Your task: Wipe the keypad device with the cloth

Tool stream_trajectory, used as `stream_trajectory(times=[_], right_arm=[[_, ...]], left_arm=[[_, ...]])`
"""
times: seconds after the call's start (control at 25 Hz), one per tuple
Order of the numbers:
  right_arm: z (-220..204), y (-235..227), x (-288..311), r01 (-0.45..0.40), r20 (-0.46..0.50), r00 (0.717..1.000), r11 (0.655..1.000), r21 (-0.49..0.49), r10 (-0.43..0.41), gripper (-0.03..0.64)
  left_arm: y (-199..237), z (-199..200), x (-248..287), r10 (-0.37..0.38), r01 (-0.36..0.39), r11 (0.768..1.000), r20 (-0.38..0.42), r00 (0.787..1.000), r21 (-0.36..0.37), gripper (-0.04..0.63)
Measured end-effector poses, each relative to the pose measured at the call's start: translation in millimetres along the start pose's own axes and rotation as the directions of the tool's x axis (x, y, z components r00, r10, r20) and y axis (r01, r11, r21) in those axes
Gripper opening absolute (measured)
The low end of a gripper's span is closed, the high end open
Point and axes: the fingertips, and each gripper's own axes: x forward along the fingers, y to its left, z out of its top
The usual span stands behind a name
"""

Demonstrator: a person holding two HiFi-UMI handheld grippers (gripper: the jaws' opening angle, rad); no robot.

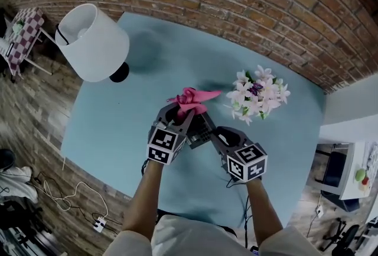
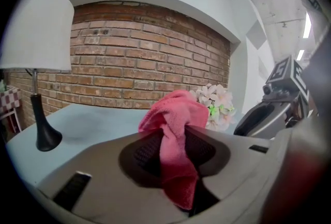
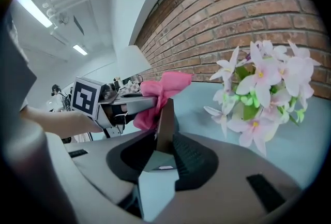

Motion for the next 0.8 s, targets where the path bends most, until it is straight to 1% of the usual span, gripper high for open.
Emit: stream_trajectory(times=[0.32,0.56,0.8], right_arm=[[0.1,-0.8,0.0,-0.005,0.007,1.0,1.0,0.0,0.005,0.138],[0.6,0.4,-0.4,-0.005,0.01,1.0,1.0,0.001,0.005,0.138],[0.5,0.2,-0.1,0.0,0.018,1.0,1.0,-0.001,0.001,0.14]], left_arm=[[6.2,-15.1,-3.5,0.009,-0.008,0.999,0.009,1.0,-0.049,0.155],[14.1,-36.7,-13.1,0.021,-0.023,0.996,-0.027,0.999,-0.084,0.155],[20.7,-58.3,-20.8,0.055,-0.06,0.993,-0.054,0.997,-0.105,0.155]])
